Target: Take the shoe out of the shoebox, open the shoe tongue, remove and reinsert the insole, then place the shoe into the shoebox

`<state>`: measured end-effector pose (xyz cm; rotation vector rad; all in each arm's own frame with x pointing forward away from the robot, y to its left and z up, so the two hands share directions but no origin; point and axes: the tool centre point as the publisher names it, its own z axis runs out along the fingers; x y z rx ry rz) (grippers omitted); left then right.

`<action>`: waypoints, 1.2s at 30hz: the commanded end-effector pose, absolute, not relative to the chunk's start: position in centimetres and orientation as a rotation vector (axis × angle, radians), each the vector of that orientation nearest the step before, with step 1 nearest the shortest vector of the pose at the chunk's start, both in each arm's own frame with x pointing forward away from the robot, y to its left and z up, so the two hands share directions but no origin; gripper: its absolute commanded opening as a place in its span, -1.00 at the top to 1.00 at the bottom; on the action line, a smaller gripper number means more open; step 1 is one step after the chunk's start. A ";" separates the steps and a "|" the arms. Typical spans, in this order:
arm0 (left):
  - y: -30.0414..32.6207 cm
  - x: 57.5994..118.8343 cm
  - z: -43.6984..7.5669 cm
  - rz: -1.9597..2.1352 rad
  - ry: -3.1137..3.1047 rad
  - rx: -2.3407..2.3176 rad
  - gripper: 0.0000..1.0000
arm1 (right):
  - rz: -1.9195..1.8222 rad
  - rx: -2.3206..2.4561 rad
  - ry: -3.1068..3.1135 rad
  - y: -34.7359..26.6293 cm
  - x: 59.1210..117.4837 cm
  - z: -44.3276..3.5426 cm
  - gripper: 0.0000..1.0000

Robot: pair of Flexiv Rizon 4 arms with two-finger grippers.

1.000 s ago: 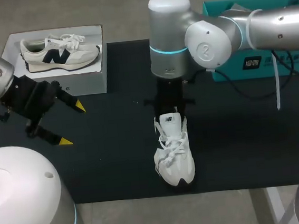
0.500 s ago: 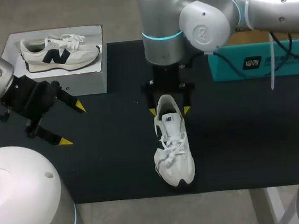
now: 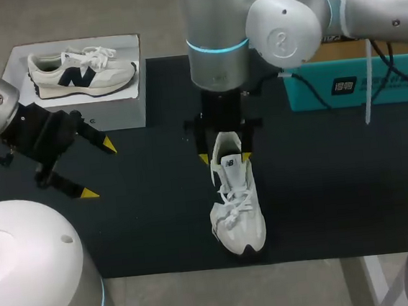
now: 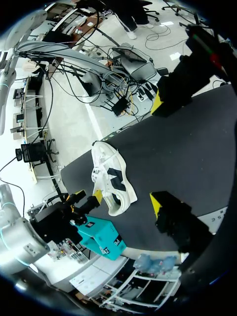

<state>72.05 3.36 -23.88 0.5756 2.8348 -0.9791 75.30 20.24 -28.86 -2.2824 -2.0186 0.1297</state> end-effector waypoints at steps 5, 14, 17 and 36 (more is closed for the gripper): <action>3.3 72.0 -23.9 -0.974 2.837 0.576 -1.00 | 0.122 -2.243 -1.946 20.0 73.7 -32.0 1.00; 3.3 72.0 -23.9 -0.974 2.837 0.576 -1.00 | 0.144 -2.247 -1.927 19.0 74.2 -32.5 1.00; 3.3 72.0 -23.9 -0.974 2.837 0.576 -1.00 | 0.159 -2.239 -1.927 18.7 74.8 -33.0 1.00; 3.3 72.0 -23.9 -0.974 2.837 0.576 -1.00 | 0.095 -1.720 -2.408 20.7 76.6 -29.2 1.00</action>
